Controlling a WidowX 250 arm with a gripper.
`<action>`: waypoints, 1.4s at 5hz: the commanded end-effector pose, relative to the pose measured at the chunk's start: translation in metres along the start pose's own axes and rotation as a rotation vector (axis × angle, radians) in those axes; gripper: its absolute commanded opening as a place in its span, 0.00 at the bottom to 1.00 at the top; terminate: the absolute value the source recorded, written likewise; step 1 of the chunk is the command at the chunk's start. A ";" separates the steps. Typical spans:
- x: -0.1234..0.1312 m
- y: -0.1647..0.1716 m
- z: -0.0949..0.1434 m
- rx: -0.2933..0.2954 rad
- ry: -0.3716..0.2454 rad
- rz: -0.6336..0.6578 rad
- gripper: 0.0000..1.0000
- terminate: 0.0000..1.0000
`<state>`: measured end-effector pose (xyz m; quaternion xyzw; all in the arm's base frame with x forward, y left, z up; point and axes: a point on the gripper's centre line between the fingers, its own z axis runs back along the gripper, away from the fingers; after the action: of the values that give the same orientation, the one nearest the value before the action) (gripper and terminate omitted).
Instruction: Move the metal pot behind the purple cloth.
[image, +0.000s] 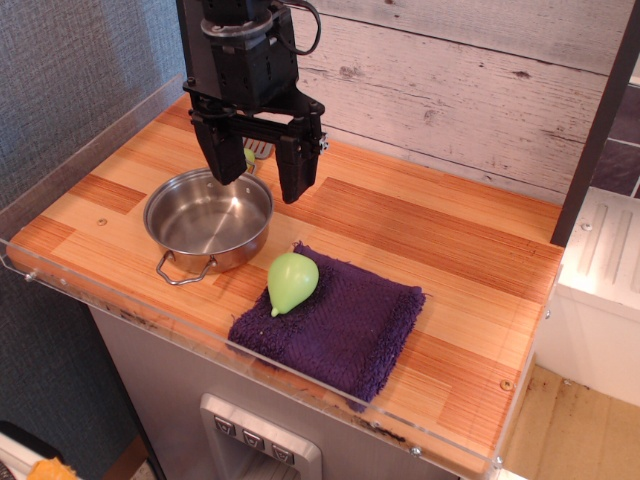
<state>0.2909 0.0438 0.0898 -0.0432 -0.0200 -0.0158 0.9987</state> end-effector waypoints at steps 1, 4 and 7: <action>0.000 0.000 0.000 0.000 0.000 0.000 1.00 0.00; 0.014 0.019 -0.029 0.120 -0.007 -0.013 1.00 0.00; 0.023 0.033 -0.057 0.160 0.028 0.019 1.00 0.00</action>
<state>0.3103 0.0669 0.0184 0.0306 0.0151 -0.0079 0.9994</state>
